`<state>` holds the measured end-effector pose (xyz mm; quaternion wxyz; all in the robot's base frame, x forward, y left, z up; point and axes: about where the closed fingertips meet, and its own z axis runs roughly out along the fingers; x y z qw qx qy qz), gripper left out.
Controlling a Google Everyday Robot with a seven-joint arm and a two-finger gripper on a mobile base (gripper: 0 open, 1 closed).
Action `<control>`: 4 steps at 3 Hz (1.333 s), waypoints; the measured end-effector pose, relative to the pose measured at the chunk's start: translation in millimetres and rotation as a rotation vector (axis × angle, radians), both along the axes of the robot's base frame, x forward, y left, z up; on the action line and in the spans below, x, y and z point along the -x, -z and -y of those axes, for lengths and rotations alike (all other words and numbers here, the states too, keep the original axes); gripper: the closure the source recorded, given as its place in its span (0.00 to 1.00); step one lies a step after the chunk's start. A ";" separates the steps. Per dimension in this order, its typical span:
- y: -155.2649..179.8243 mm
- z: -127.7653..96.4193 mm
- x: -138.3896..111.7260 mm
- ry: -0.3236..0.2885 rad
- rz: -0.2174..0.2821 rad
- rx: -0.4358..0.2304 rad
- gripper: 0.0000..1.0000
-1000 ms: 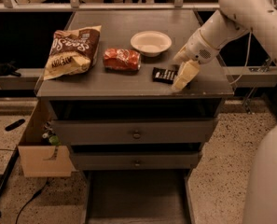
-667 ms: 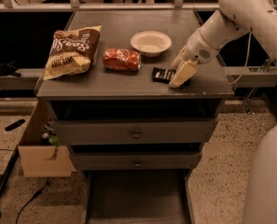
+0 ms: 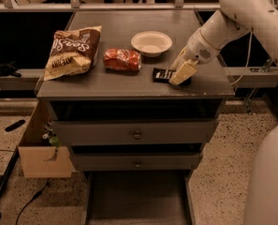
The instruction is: Place rxbar chocolate into bottom drawer
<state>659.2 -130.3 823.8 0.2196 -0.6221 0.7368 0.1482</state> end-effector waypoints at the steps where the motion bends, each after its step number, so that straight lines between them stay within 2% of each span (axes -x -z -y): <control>1: 0.1 0.0 0.0 0.000 0.000 0.000 1.00; 3: -6.2 6.9 1.5 0.018 -0.009 -0.008 1.00; 4: -34.1 49.4 15.4 0.062 0.005 -0.045 1.00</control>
Offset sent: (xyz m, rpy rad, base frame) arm 0.0000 0.0000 0.0000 0.0000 0.0000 0.0000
